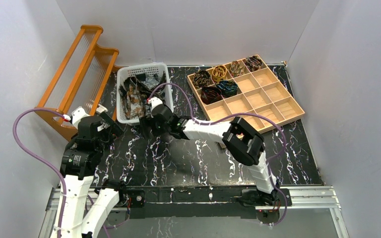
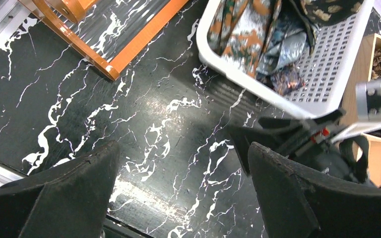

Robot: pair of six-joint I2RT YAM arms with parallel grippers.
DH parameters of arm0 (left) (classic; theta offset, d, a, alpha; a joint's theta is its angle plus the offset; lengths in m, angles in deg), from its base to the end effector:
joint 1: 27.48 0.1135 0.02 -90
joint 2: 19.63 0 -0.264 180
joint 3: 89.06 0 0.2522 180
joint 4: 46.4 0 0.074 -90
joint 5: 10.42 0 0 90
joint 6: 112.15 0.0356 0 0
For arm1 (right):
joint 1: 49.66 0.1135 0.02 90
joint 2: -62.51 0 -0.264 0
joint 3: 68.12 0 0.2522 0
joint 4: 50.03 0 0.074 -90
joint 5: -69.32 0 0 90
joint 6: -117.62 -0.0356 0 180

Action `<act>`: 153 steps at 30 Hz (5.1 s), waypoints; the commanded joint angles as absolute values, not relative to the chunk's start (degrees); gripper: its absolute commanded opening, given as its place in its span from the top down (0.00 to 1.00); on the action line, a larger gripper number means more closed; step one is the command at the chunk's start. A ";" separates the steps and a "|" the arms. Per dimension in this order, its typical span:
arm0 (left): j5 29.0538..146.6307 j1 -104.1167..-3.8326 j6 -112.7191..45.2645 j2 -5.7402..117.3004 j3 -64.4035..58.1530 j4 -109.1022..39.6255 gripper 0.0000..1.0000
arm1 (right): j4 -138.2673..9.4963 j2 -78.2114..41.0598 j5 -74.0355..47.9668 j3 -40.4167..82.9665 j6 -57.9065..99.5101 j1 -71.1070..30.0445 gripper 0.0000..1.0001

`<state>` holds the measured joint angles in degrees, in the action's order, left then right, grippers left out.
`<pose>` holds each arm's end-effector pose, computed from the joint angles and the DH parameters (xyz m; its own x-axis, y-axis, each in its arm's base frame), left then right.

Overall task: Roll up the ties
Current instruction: Move the bin to the corner of the board, then move the storage box to the corner of the board.

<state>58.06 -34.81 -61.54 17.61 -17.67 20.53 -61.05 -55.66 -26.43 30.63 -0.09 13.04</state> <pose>0.1094 -0.0009 0.3568 -0.2962 -0.5571 -0.7758 -0.4854 0.7873 -0.3800 0.2219 0.4221 0.2069 -0.5984 -0.1507 -0.7869 -0.6396 0.6813 0.3560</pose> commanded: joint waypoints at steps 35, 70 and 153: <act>88.87 -34.68 -55.11 22.21 -31.48 1.55 0.02 | -86.68 -74.10 -26.98 71.10 8.75 -10.81 0.01; 87.98 -34.68 -53.61 24.42 -28.23 4.95 0.02 | -82.63 -74.92 -32.03 73.19 8.86 -12.91 0.01; 86.67 -34.68 -51.76 25.72 -22.91 7.28 0.02 | -88.67 -78.32 -48.75 64.45 5.04 -12.80 0.04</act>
<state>85.67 -34.81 -51.40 26.07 -24.55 6.57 -84.00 -75.29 -41.95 60.88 5.09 -9.02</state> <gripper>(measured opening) 0.983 0.951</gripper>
